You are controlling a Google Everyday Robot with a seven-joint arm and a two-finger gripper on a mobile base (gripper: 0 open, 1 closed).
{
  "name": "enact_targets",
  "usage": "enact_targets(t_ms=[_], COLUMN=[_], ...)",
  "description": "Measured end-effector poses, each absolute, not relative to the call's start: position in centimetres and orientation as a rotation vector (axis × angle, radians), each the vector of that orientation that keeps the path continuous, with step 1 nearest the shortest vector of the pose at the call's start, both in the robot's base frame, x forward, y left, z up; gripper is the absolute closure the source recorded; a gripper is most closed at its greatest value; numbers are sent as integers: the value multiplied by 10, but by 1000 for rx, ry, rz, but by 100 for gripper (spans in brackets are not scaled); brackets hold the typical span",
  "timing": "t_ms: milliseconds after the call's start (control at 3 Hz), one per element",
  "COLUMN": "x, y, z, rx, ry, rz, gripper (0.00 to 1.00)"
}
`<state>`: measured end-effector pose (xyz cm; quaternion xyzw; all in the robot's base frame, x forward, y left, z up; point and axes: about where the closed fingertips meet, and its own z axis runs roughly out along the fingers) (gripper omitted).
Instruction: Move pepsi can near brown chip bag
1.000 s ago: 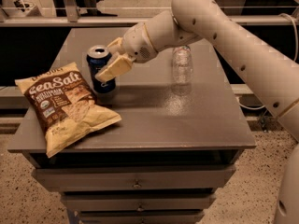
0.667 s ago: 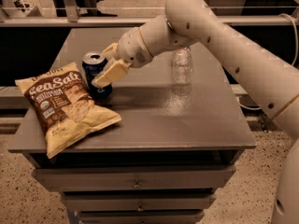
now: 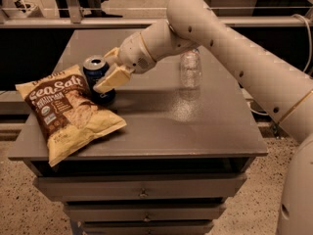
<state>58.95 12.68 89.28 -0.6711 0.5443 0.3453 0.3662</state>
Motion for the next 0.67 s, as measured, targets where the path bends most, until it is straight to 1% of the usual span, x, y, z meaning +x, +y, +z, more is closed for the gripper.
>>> enact_targets(t_ms=[333, 667], x=[594, 608], y=[124, 107], z=[890, 892], rx=[-1731, -1728], ry=[1408, 1436], rz=[872, 810], gripper=[7, 0])
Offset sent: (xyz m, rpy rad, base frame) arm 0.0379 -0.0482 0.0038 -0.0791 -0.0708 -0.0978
